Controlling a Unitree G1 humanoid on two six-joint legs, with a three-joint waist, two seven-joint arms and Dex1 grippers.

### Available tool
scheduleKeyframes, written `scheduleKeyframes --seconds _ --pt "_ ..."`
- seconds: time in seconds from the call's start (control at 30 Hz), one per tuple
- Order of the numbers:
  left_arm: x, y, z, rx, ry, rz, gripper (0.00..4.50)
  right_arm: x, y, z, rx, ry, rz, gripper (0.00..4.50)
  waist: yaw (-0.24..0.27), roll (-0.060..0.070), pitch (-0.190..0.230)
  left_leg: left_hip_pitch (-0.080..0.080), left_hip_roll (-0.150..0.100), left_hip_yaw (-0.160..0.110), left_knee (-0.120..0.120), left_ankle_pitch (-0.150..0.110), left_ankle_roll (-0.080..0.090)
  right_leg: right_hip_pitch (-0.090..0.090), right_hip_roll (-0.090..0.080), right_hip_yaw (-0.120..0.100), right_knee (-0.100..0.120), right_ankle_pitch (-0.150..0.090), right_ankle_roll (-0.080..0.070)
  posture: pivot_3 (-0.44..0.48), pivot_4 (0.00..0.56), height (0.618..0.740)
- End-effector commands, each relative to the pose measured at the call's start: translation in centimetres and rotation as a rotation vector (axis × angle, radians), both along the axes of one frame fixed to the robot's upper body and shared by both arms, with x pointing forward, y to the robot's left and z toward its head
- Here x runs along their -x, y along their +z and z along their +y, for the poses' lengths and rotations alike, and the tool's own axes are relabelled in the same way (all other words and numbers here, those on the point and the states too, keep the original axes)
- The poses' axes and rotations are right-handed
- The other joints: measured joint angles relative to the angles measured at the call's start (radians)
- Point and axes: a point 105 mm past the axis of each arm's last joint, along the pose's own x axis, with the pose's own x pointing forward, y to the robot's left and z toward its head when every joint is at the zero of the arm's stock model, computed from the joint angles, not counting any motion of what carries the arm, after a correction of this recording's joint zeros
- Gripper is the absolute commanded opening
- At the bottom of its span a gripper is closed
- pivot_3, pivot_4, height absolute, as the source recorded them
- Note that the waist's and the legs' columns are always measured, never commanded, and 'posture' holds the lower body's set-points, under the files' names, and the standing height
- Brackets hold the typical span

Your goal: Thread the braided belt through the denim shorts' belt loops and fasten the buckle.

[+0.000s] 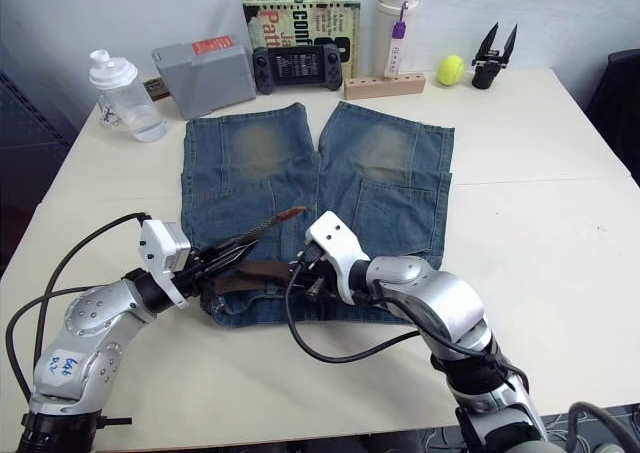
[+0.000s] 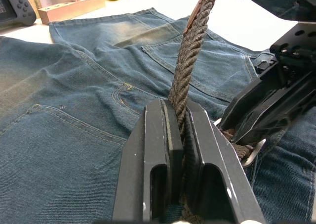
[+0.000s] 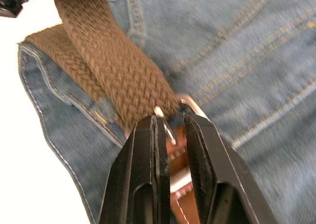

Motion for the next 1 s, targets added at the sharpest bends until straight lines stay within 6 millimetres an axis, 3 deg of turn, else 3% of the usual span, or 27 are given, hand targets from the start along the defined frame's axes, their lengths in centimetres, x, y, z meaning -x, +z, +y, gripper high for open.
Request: scheduleKeyframes --seconds 0.03,0.37,1.0 --pt "0.2 1.0 -0.4 -0.004 -0.011 -0.049 0.0 0.0 0.5 0.7 -0.003 0.023 -0.038 0.86 -0.001 0.0 0.0 0.0 0.0 0.0 0.0 0.0 0.0 0.0 0.0 0.0 0.0 0.0 0.0 0.0 0.15 0.726" --pt "0.2 0.9 -0.2 -0.048 -0.024 -0.074 0.0 -0.2 3.1 -1.0 -0.032 0.076 -0.07 0.86 0.001 0.0 0.0 0.0 0.0 0.0 0.0 0.0 0.0 0.0 0.0 0.0 0.0 0.0 0.0 0.0 0.15 0.726" --pt "-0.2 1.0 -0.1 -0.038 -0.026 -0.105 0.0 -1.2 0.1 0.1 0.032 0.136 0.004 0.86 -0.001 0.0 0.0 0.0 0.0 0.0 0.0 0.0 0.0 0.0 0.0 0.0 0.0 0.0 0.0 0.0 0.15 0.726"
